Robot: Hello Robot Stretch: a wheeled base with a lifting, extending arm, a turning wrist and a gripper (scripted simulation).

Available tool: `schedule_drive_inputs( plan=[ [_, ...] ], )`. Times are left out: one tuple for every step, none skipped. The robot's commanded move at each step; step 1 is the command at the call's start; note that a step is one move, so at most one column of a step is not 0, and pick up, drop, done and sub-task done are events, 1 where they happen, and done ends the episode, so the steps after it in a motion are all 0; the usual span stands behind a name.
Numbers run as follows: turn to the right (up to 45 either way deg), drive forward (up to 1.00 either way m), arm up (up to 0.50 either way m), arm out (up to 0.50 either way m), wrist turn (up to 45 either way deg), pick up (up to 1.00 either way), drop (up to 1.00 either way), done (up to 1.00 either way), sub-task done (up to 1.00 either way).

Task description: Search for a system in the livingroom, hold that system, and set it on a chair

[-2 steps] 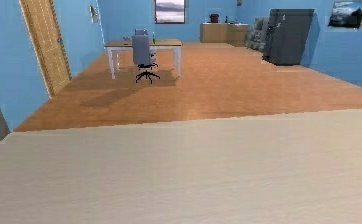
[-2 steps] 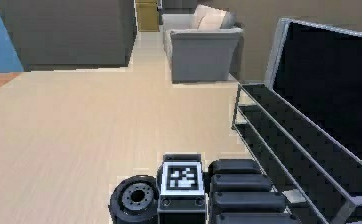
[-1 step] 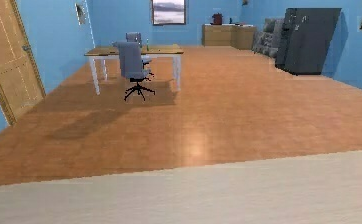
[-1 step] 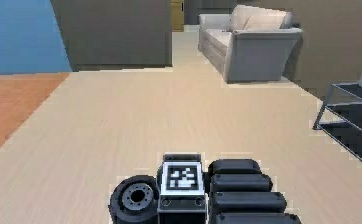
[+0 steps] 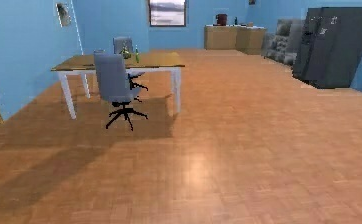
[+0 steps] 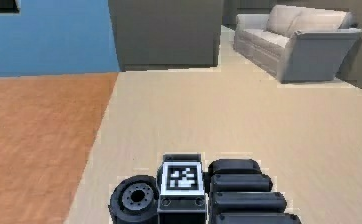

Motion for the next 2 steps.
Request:
schedule_drive_inputs(
  plan=[
    [0.0,1.00,0.00,0.00,0.0,0.00,0.00,0.00,0.00],
    [0.0,1.00,0.00,0.00,0.0,0.00,0.00,0.00,0.00]
  ],
)
